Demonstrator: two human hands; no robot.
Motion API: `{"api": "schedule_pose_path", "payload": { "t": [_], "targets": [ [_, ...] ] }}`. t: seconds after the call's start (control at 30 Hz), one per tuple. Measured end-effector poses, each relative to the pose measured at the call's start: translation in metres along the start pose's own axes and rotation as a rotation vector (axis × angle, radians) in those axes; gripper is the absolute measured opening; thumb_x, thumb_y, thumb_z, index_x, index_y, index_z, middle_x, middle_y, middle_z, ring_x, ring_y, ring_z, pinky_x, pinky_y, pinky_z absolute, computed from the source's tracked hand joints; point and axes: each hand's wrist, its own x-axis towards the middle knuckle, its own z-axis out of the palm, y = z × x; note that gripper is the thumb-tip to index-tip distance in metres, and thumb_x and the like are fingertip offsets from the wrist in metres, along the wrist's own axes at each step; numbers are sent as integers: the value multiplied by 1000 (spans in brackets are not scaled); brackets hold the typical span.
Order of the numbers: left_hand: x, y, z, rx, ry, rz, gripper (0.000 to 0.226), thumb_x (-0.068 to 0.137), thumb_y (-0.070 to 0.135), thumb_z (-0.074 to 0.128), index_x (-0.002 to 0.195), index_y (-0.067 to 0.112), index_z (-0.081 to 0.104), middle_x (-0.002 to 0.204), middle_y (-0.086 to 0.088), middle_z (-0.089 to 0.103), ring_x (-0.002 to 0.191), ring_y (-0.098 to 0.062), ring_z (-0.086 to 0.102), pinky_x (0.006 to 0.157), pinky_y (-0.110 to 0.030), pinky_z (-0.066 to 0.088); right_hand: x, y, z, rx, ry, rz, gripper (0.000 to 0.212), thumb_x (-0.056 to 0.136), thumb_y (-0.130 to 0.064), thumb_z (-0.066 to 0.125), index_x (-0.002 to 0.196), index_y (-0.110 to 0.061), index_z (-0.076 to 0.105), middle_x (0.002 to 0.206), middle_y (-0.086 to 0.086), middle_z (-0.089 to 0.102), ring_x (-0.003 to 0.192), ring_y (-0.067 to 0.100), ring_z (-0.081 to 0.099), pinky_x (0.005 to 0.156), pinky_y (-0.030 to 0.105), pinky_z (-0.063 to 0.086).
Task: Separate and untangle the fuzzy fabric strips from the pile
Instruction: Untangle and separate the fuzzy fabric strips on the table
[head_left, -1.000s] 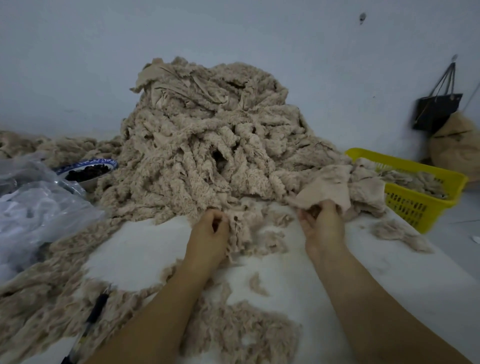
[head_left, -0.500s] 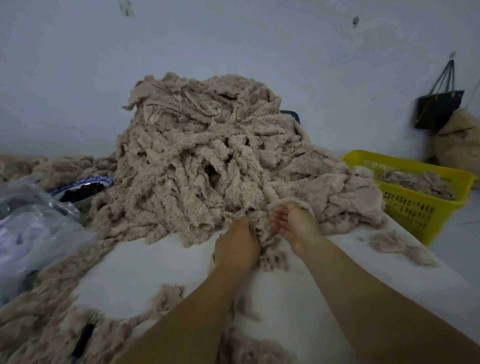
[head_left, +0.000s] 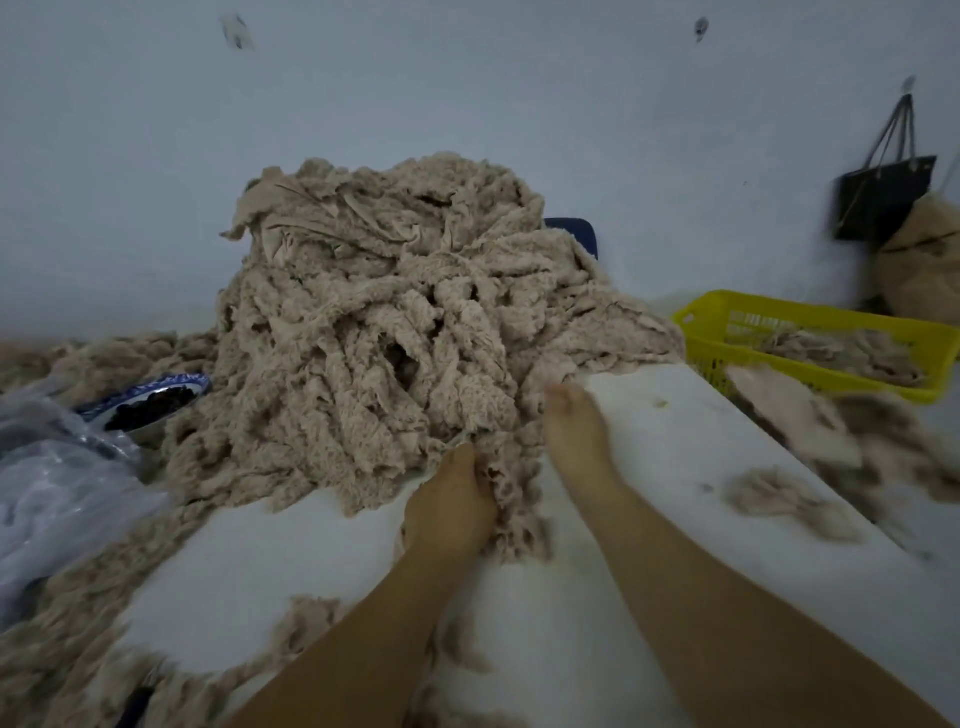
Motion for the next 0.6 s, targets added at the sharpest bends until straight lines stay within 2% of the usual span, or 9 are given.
{"api": "schedule_pose_path", "payload": {
  "t": [0.03,0.13,0.23,0.3,0.33,0.4,0.47,0.53,0.6],
  "targets": [
    [0,0,-1,-32,1,-16,15,102,27,36,107,24,49,93,-2,62,78,-27,60,67,-37,47,-13,0,8,-1,-63,-10,32,102,-16,39,116,-4,66,116,14,65,95,21,56,75,27,39],
    [2,1,-6,-258,30,-93,13,104,28,38,97,26,49,81,-5,61,71,-24,60,67,-39,48,-37,1,19,-59,-213,-17,28,102,-22,40,114,-12,64,112,6,63,93,18,55,76,28,41],
    [-2,1,-16,-569,97,-156,12,104,24,44,95,22,52,87,-10,65,78,-27,63,73,-43,52,-57,-5,22,-37,-342,-49,30,102,-31,45,124,-16,59,119,3,60,99,15,55,71,21,41],
    [-9,-1,-25,-709,118,-190,14,104,21,46,92,24,53,92,-9,66,82,-22,64,75,-37,52,-69,-3,23,-232,-371,-171,32,102,-31,46,125,-13,58,123,6,56,107,21,53,81,30,47],
    [-13,-3,-28,-778,114,-205,14,104,21,46,93,24,54,94,-9,67,83,-21,64,77,-36,52,-74,1,23,-375,-365,-237,28,102,-28,45,118,-11,60,120,9,55,109,27,52,85,35,45],
    [-22,-11,-37,-868,104,-218,13,105,23,47,95,20,56,92,-8,69,82,-21,65,79,-36,52,-79,7,21,-508,-351,-299,22,102,-24,43,102,-10,60,101,8,55,101,32,53,82,38,43],
    [-30,-25,-48,-880,146,-236,14,104,25,48,94,19,55,78,1,66,72,-13,61,73,-31,49,-78,7,14,-352,-350,-202,22,104,-26,41,97,-12,56,85,1,53,83,24,56,70,34,44],
    [-38,-42,-60,-990,216,-319,14,104,26,50,97,16,56,75,6,66,72,-7,60,75,-29,48,-81,0,10,-185,-332,-122,23,105,-31,42,88,-19,53,79,0,56,70,16,54,58,24,41],
    [-45,-52,-69,-1183,221,-414,14,104,25,51,97,15,57,81,6,70,85,-8,63,83,-32,51,-88,-4,13,-73,-399,-123,24,103,-40,43,87,-25,54,87,1,62,78,16,59,60,20,40]
  ]
}}
